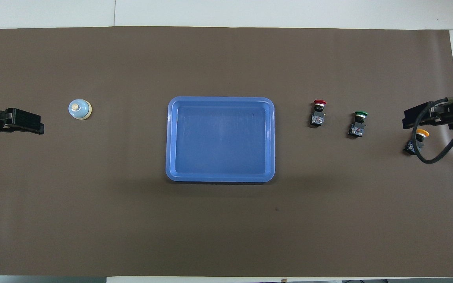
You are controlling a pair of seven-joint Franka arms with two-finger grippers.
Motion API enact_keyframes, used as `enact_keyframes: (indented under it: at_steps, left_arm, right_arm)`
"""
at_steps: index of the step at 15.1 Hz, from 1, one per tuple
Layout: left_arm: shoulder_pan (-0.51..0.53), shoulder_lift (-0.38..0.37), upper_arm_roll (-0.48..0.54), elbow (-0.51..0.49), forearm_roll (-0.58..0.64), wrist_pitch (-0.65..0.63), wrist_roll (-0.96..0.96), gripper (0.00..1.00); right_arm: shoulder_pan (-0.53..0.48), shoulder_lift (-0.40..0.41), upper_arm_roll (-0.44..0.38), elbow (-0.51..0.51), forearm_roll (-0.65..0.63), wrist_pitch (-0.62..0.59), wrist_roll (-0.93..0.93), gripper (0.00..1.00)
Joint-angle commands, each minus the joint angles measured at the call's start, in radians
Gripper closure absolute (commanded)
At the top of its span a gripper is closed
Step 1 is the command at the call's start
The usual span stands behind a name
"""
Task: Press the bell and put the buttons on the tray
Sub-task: 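Move the left gripper over the silver bell and lower it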
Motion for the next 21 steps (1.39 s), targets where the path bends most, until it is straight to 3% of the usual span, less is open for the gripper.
enact_keyframes:
  at_steps: [1,6,7,9,10,12,18,21]
  left_arm:
    - [-0.005,-0.018,0.009,-0.02,-0.013,0.014,-0.001,0.0]
    - [-0.014,-0.027,0.009,-0.04,-0.013,0.022,0.0,0.0]
    - [-0.014,-0.024,0.009,-0.04,-0.013,0.038,0.0,0.1]
    - [-0.002,-0.011,0.009,-0.039,-0.013,0.054,0.0,0.67]
    - [0.0,0.008,0.009,-0.037,-0.013,0.063,0.0,1.0]
    - [0.005,0.034,0.009,-0.037,-0.013,0.109,0.0,1.0]
    - [0.011,0.258,0.013,0.041,0.0,0.204,0.0,1.0]
    - [0.046,0.319,0.017,0.01,0.006,0.346,0.003,1.0]
  right_arm:
    - [-0.012,-0.015,0.009,-0.011,-0.009,-0.01,0.014,0.0]
    - [-0.012,-0.015,0.009,-0.011,-0.009,-0.01,0.014,0.0]
    - [-0.012,-0.015,0.009,-0.011,-0.009,-0.01,0.014,0.0]
    - [-0.012,-0.015,0.009,-0.011,-0.009,-0.01,0.014,0.0]
    - [-0.012,-0.017,0.009,-0.011,-0.009,-0.01,0.014,0.0]
    - [-0.012,-0.015,0.009,-0.011,-0.009,-0.01,0.014,0.0]
    - [-0.012,-0.017,0.009,-0.011,-0.007,-0.01,0.014,0.0]
    - [-0.012,-0.015,0.009,-0.011,-0.007,-0.01,0.014,0.0]
